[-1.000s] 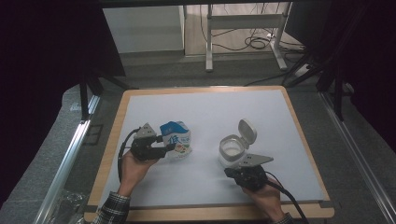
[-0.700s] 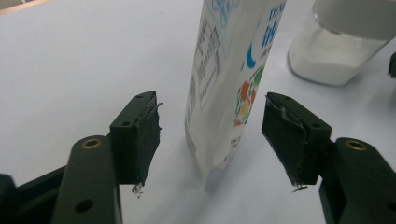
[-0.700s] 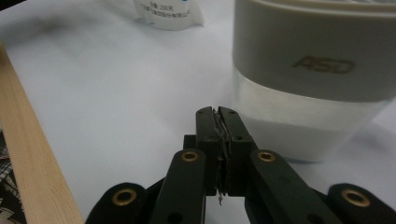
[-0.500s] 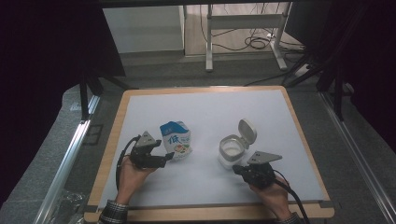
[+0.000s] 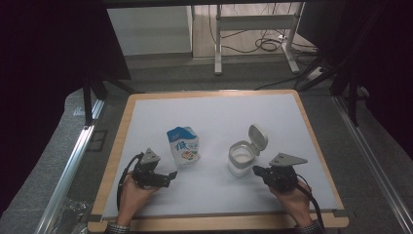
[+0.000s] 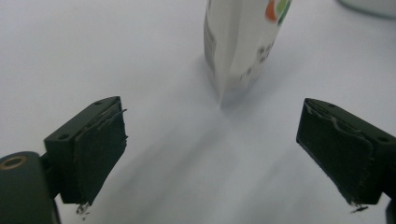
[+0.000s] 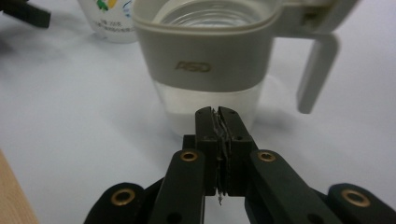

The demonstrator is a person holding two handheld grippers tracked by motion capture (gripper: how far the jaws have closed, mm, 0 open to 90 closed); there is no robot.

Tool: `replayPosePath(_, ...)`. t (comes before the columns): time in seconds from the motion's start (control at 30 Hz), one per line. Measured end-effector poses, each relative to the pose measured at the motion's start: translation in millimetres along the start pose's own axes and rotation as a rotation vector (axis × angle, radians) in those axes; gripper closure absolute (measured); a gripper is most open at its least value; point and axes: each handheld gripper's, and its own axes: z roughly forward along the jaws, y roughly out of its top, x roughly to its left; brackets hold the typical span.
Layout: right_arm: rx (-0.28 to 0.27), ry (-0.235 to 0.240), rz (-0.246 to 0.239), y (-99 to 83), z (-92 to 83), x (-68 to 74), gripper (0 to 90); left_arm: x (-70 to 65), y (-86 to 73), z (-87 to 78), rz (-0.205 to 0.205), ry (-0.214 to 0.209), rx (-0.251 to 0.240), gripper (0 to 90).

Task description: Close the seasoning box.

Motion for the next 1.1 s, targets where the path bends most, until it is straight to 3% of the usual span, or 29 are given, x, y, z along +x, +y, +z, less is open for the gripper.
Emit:
replayPosePath(0.2, -0.01, -0.021, 0.013, 4.7, -5.9, -9.0, 87.4, -0.9, -14.7, 3.0, -0.026, 0.005, 0.031, 5.3)
replayPosePath(0.4, -0.016, -0.039, 0.016, 12.6, -9.6, -15.7, 87.6, -0.6, -26.2, 6.9, -0.039, 0.017, 0.027, 5.3)
replayPosePath(0.6, -0.023, -0.047, 0.034, 17.3, -11.8, -24.5, 87.5, -3.8, -25.6, 8.4, -0.014, 0.045, 0.042, 5.6)
replayPosePath(1.1, -0.044, -0.065, 0.063, 31.0, -17.2, -42.6, 87.5, -3.5, -26.3, 8.5, -0.012, 0.047, 0.042, 5.6)
